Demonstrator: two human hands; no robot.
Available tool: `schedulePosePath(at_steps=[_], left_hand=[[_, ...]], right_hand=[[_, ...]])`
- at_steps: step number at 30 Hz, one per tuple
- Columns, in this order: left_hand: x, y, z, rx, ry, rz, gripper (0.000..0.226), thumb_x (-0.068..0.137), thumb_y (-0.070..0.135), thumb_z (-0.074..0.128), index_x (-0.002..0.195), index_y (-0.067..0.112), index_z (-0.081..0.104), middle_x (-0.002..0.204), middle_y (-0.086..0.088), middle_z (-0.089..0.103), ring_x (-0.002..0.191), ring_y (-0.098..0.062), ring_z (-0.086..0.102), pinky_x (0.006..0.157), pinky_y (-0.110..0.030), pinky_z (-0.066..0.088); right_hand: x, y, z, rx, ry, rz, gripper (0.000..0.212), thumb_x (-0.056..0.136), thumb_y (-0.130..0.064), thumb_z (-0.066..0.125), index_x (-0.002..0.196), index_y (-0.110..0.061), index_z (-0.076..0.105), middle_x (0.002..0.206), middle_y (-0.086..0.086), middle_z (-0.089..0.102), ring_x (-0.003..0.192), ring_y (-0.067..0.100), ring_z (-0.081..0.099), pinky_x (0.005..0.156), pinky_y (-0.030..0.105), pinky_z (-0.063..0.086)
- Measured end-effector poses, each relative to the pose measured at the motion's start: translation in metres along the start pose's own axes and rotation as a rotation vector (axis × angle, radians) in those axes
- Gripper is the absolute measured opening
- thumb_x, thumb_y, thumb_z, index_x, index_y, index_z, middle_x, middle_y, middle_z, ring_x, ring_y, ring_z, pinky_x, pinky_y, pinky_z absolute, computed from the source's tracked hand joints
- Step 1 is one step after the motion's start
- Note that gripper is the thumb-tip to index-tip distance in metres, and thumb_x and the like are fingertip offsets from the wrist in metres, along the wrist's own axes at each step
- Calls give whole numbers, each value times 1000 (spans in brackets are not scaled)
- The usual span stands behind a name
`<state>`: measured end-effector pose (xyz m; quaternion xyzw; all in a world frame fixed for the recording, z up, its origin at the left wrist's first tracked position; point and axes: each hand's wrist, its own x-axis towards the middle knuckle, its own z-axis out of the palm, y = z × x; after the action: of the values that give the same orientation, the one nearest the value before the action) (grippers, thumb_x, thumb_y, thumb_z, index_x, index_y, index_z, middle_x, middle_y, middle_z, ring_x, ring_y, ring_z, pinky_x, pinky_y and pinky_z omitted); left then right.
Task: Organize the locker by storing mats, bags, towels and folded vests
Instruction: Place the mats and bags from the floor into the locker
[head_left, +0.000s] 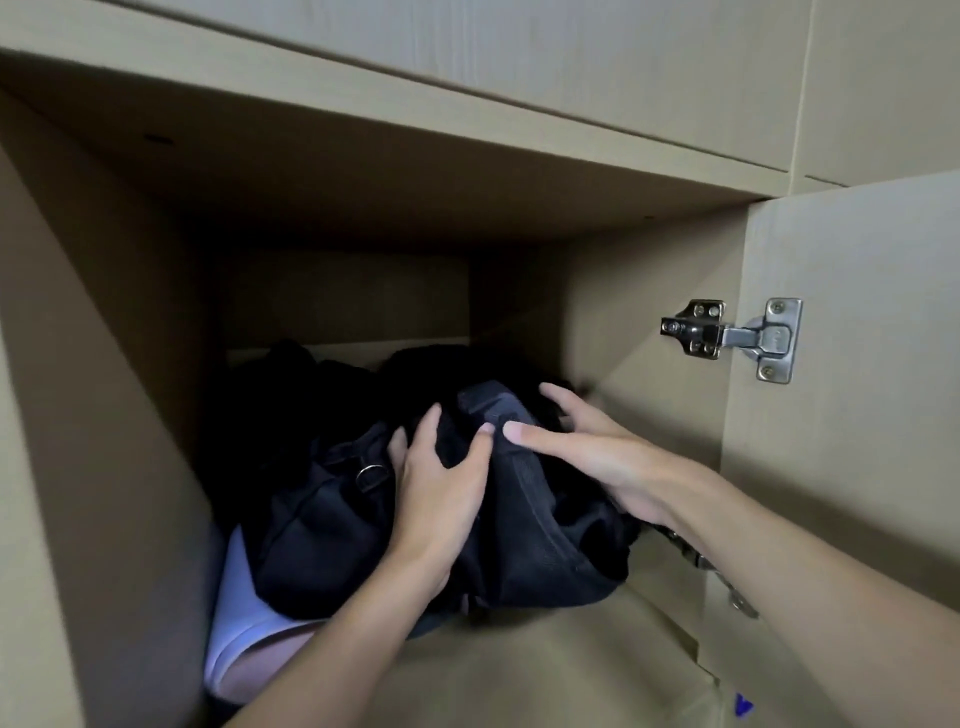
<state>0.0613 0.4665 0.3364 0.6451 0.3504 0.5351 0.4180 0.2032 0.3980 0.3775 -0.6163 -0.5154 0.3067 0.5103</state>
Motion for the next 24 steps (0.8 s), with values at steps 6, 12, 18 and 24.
schedulePosePath(at_steps=[6, 12, 18, 24], left_hand=[[18, 5, -2, -23, 131, 112, 45, 99, 34, 55, 143, 30, 49, 140, 5, 39, 123, -6, 39, 110, -24, 29], [29, -4, -1, 155, 25, 91, 51, 96, 33, 59, 145, 32, 47, 160, -9, 19, 147, -22, 25, 116, -23, 19], [29, -6, -2, 206, -30, 82, 56, 95, 40, 59, 148, 35, 41, 163, -4, 4, 150, -22, 19, 117, -26, 20], [23, -4, -3, 239, -50, 89, 51, 97, 36, 56, 146, 29, 46, 161, -6, 11, 148, -23, 23, 115, -26, 22]], right_hand=[[43, -18, 4, -116, 43, -181, 92, 72, -41, 83, 149, -29, 35, 139, -7, 54, 118, 7, 55, 100, 25, 44], [64, 11, 7, -336, 126, -194, 71, 87, -58, 60, 145, -21, 45, 136, -12, 53, 126, 9, 50, 109, 27, 37], [-1, 45, 4, -643, 88, -355, 88, 63, -92, 42, 142, -65, 13, 159, -24, 17, 147, 3, 13, 119, 47, 22], [19, 62, 26, -904, 238, -393, 75, 89, -66, 49, 149, -54, 7, 162, -9, 6, 147, 23, 14, 111, 53, 30]])
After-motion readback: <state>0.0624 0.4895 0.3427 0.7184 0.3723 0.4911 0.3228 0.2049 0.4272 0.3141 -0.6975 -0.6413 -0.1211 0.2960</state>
